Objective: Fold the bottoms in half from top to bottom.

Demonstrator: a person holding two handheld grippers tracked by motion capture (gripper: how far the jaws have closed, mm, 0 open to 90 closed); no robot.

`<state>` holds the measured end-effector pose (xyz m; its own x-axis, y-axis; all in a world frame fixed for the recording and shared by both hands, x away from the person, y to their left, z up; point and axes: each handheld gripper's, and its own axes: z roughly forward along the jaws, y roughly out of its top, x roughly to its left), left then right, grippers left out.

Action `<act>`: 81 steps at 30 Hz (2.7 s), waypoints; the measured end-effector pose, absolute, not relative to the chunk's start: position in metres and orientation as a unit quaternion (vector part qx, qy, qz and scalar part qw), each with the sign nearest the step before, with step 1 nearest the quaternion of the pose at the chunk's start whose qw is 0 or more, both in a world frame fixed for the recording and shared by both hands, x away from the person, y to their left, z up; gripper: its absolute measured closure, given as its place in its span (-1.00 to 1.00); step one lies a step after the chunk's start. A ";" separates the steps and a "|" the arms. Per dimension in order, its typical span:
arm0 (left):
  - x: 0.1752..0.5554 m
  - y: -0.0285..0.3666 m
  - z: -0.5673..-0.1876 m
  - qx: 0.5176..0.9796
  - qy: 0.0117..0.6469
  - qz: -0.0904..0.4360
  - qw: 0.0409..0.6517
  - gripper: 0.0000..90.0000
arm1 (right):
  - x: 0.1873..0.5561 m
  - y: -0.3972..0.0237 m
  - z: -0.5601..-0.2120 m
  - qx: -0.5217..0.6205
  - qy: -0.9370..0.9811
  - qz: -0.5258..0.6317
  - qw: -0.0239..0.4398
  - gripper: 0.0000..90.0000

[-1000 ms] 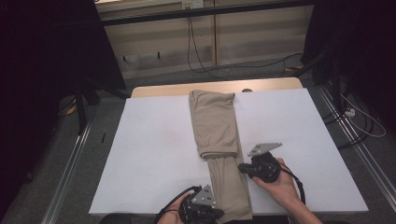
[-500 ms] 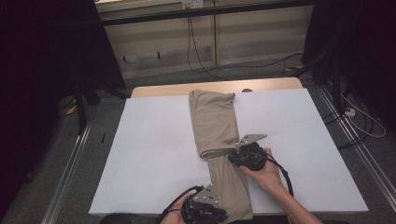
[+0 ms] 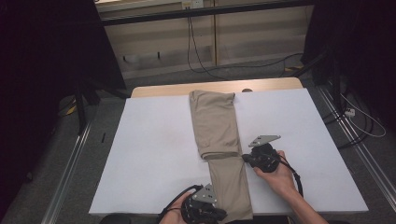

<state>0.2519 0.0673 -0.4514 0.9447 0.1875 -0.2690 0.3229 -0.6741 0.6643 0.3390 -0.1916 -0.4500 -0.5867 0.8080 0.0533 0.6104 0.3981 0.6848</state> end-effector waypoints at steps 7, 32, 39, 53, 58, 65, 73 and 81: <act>0.279 0.082 -0.438 0.890 0.190 -0.031 0.413 0.19 | 0.343 -0.193 -0.442 0.413 0.814 0.386 0.133 0.68; 0.399 0.091 -0.444 0.865 0.264 0.093 0.417 -0.08 | 0.380 -0.181 -0.445 0.396 0.811 0.404 0.145 0.89; 0.408 0.088 -0.444 0.863 0.268 0.104 0.414 0.20 | 0.385 -0.178 -0.440 0.393 0.818 0.396 0.142 0.86; 0.427 0.081 -0.444 0.847 0.299 0.084 0.431 0.83 | 0.387 -0.174 -0.441 0.377 0.818 0.413 0.133 0.32; 0.431 0.078 -0.443 0.850 0.303 0.081 0.423 0.84 | 0.384 -0.171 -0.439 0.358 0.818 0.429 0.135 0.16; 0.436 0.079 -0.445 0.845 0.311 0.063 0.429 0.83 | 0.386 -0.169 -0.445 0.372 0.823 0.400 0.153 0.49; 0.426 0.087 -0.441 0.851 0.298 0.069 0.428 0.46 | 0.388 -0.171 -0.446 0.376 0.824 0.396 0.152 0.87; 0.413 0.085 -0.440 0.854 0.276 0.066 0.435 0.92 | 0.387 -0.175 -0.443 0.384 0.821 0.400 0.135 0.89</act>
